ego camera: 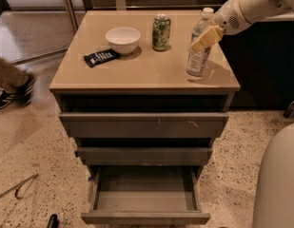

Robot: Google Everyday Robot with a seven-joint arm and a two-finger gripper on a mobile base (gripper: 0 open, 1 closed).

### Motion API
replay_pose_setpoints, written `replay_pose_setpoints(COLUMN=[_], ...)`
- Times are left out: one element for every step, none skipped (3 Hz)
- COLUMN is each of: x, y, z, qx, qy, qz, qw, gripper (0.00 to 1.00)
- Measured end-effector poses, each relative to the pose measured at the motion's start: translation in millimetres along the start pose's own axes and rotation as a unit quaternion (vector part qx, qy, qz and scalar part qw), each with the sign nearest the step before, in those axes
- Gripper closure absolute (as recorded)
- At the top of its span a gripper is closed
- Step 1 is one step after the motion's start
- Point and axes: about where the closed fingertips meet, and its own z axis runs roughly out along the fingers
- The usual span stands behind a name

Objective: Place blue plastic bottle into bottom drawer

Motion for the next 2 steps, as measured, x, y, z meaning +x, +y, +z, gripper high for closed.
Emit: replay_pose_setpoints(x=[0.0,0.0], y=[0.0,0.0], z=[0.0,0.1], qx=[0.0,0.0], qy=[0.0,0.0], qz=[0.0,0.0], qw=[1.0,1.0], gripper=[0.5,0.81])
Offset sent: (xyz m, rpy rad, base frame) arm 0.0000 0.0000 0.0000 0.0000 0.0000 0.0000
